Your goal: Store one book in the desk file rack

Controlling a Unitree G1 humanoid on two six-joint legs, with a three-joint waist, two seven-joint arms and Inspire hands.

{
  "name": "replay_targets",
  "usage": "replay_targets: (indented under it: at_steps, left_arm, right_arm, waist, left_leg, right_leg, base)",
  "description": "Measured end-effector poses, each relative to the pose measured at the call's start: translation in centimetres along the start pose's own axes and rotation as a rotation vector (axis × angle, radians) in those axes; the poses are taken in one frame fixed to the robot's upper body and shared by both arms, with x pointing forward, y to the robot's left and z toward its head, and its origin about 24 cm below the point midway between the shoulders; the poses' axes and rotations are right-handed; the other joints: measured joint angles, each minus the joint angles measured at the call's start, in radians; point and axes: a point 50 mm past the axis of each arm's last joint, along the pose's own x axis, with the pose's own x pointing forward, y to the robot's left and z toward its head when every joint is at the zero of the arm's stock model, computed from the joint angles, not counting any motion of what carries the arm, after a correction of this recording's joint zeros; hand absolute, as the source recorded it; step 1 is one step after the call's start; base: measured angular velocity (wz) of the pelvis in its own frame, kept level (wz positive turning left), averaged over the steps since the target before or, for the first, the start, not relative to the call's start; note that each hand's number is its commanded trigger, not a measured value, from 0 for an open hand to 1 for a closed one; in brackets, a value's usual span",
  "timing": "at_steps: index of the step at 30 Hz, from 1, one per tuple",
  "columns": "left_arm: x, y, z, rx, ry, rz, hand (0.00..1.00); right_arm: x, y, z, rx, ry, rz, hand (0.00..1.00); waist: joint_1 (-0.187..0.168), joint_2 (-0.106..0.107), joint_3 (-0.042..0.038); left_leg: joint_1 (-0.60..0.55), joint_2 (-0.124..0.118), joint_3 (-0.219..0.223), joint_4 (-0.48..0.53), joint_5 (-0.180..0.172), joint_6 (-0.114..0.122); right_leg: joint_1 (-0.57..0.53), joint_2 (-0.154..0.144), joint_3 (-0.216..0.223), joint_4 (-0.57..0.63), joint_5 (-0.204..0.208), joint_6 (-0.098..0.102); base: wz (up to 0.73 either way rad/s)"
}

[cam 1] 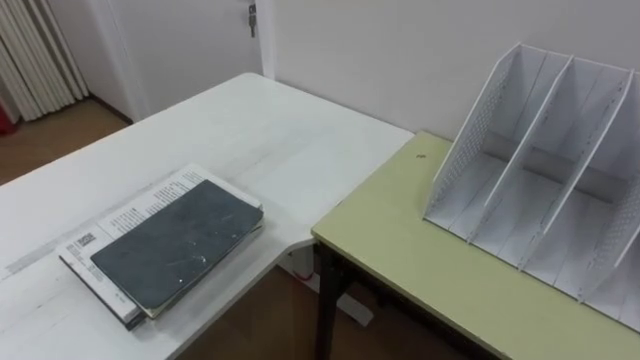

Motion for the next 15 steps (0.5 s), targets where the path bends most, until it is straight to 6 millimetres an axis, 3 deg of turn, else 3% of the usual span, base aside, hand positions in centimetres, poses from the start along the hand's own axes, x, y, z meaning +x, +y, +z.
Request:
replay_targets:
  at_steps: [5,9,15]
  left_arm:
    - [-0.2,0.9,2.9,0.026,-0.145,0.067,0.0]
    - [-0.9,1.5,6.2,0.086,-0.312,0.114,0.0]
    - [-1.7,-0.3,10.2,0.393,-0.472,0.109,0.0]
  right_arm:
    - [0.1,0.0,0.5,-0.024,-0.017,0.009,0.0]
    - [0.1,0.0,0.7,-0.042,-0.033,0.011,0.0]
    - [0.1,0.0,1.3,-0.069,-0.067,0.018,0.0]
  waist:
    - [-0.023,-0.004,0.0009]
    - [-0.035,-0.008,0.0014]
    - [-0.079,-0.005,-0.0009]
  left_leg:
    - [-0.002,-0.001,0.001,-0.001,0.0,0.0]
    - [-0.002,-0.001,0.001,-0.003,0.0,0.0]
    - [-0.001,-0.003,0.002,-0.003,0.001,0.001]
  right_leg:
    - [-0.001,-0.001,0.001,0.001,0.0,0.0]
    - [-0.003,-0.001,0.003,0.0,0.0,0.0]
    - [-0.003,-0.002,0.006,-0.001,0.0,0.001]
  base:
    - [0.0]
    - [-0.01]
    - [-0.01]
